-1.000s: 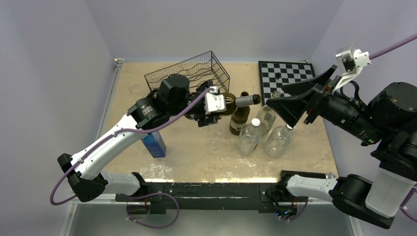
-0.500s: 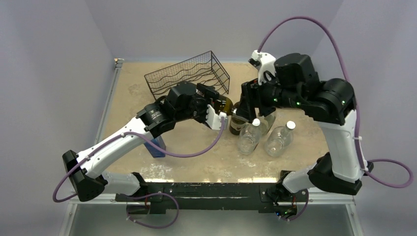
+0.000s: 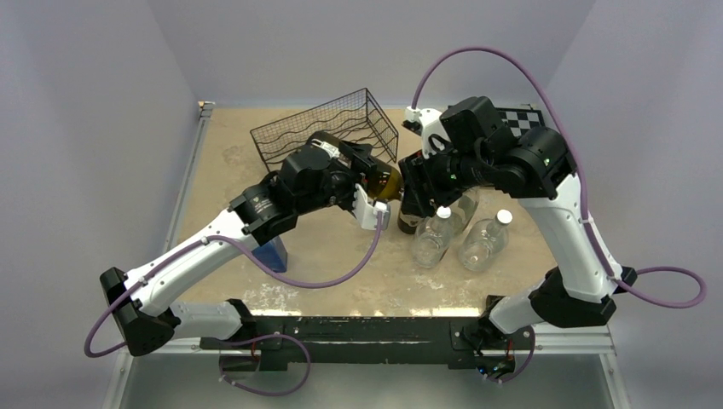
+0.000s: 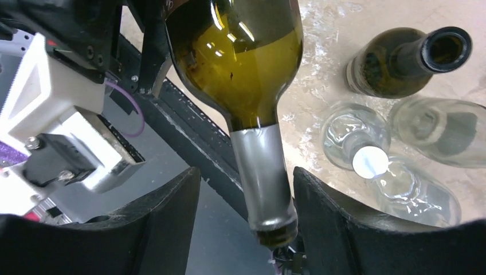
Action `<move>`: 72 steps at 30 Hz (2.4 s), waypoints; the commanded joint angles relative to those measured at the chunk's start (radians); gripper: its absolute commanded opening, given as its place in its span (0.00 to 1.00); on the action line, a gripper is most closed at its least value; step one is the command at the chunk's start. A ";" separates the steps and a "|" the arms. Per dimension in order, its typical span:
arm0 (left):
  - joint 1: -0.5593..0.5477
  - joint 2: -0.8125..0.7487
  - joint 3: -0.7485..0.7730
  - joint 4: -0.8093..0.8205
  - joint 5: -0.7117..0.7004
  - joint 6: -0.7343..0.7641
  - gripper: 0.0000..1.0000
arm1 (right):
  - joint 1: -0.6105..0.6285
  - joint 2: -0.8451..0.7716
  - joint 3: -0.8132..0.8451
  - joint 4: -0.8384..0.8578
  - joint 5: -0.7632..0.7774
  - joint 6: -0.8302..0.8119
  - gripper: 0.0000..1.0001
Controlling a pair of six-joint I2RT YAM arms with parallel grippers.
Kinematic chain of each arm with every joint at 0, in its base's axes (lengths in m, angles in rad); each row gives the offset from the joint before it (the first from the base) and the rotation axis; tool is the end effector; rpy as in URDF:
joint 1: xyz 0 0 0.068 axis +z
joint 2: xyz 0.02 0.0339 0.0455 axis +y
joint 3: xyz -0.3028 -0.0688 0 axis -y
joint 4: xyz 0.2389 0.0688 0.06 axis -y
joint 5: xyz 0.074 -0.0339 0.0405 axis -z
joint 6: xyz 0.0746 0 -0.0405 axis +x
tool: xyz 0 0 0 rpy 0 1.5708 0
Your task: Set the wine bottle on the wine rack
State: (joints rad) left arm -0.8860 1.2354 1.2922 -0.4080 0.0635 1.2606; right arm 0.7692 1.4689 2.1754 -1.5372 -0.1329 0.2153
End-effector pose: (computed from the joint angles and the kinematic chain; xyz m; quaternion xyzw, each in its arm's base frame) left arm 0.1828 -0.2314 0.4218 0.7287 0.3750 0.0810 0.5672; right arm 0.1596 0.1683 0.5062 -0.2775 0.8882 0.2251 0.2888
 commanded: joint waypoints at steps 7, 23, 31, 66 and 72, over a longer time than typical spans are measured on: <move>-0.005 -0.064 0.051 0.145 0.057 0.003 0.00 | -0.002 0.036 -0.030 0.096 -0.074 -0.033 0.62; 0.000 0.000 0.108 0.161 0.021 -0.034 0.00 | 0.011 0.012 -0.166 0.132 -0.100 0.045 0.35; 0.001 -0.034 0.045 0.260 0.009 -0.068 0.14 | 0.013 -0.021 -0.206 0.182 -0.031 0.074 0.00; 0.004 -0.334 0.192 0.032 -0.655 -0.914 0.99 | 0.240 0.005 -0.672 0.794 0.145 0.087 0.00; 0.004 -0.446 0.138 0.032 -0.623 -0.957 0.99 | 0.260 0.057 -0.726 0.810 0.136 0.085 0.00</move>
State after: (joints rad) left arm -0.8841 0.8368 1.4429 -0.3370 -0.5350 0.3927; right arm 1.0149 1.5208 1.4448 -0.8967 -0.0124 0.3058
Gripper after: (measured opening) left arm 0.993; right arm 0.370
